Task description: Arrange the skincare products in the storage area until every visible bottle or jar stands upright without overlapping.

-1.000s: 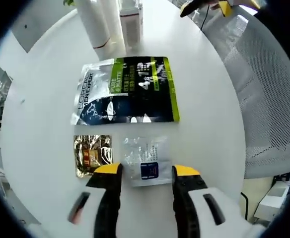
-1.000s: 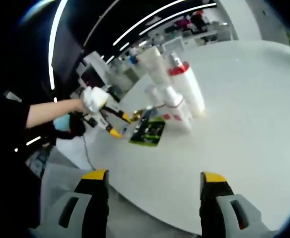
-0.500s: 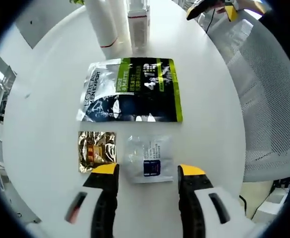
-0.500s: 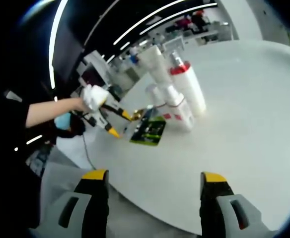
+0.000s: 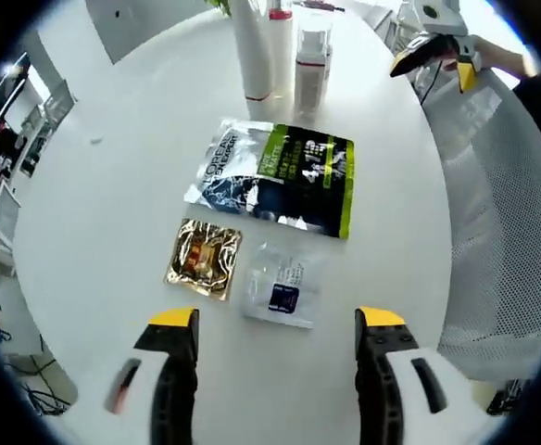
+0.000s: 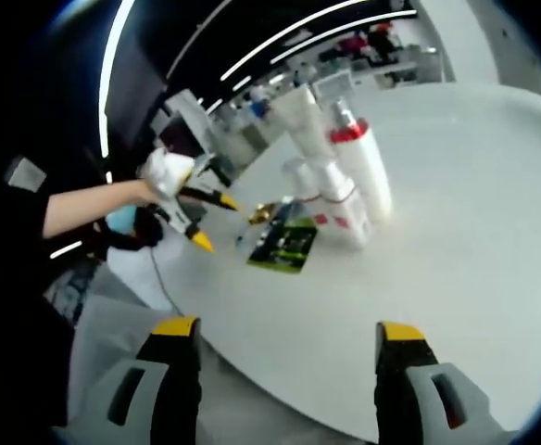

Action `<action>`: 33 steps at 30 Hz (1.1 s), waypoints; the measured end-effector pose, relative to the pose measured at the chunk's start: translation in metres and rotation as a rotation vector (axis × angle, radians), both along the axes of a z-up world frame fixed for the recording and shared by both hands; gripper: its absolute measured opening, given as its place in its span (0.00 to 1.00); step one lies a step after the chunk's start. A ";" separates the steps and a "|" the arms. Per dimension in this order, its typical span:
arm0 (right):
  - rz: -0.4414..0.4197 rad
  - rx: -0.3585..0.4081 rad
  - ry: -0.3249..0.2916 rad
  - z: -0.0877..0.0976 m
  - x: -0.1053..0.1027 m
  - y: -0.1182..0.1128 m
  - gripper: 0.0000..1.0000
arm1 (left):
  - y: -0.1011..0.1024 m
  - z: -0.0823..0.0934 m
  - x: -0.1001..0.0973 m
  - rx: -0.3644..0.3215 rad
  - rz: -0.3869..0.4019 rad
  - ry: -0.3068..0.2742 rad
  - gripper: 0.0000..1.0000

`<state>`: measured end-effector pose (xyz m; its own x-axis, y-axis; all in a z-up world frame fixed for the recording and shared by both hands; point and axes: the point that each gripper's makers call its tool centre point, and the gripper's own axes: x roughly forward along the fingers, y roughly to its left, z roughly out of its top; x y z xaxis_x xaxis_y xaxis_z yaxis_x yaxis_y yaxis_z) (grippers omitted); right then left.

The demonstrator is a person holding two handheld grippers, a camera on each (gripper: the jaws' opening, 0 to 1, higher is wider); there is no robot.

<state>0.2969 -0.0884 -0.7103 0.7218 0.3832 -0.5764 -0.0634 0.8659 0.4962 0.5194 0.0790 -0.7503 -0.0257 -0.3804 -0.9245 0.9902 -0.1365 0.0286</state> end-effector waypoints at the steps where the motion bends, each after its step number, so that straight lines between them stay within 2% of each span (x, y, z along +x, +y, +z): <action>1: 0.006 -0.005 -0.002 0.000 0.000 0.001 0.80 | 0.000 0.003 0.000 -0.016 0.023 0.000 0.73; 6: 0.036 -0.036 -0.022 0.004 0.001 0.005 0.85 | -0.002 0.026 -0.003 -0.150 0.185 0.021 0.87; 9: 0.047 -0.059 -0.032 0.005 0.001 0.006 0.90 | 0.002 0.041 -0.008 -0.231 0.316 0.049 0.93; 12: 0.043 -0.083 -0.050 0.007 0.003 0.004 0.98 | 0.007 0.054 -0.015 -0.290 0.368 0.030 0.97; 14: 0.038 -0.094 -0.059 0.009 0.004 0.001 0.99 | 0.012 0.060 -0.023 -0.315 0.383 0.016 0.99; 16: 0.034 -0.098 -0.062 0.011 0.004 0.000 0.99 | 0.017 0.066 -0.033 -0.350 0.406 0.019 0.99; 21: 0.027 -0.114 -0.073 0.016 0.003 -0.003 0.99 | 0.032 0.073 -0.055 -0.376 0.454 0.010 0.99; 24: 0.037 -0.152 -0.077 0.019 0.001 -0.004 0.99 | 0.034 0.083 -0.062 -0.459 0.542 0.016 0.99; 27: 0.072 -0.248 -0.080 0.021 -0.002 -0.011 0.99 | 0.035 0.091 -0.064 -0.541 0.626 0.003 0.99; 31: 0.061 -0.240 -0.094 0.023 -0.005 -0.013 0.99 | 0.041 0.092 -0.063 -0.637 0.775 -0.021 0.99; 33: 0.040 -0.231 -0.091 0.021 -0.005 -0.016 0.99 | 0.046 0.084 -0.067 -0.631 0.788 -0.051 0.99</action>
<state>0.2918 -0.1040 -0.6891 0.7614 0.2782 -0.5856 -0.1356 0.9516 0.2758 0.4527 0.1254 -0.6666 0.4775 -0.6917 -0.5418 0.7875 0.6104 -0.0851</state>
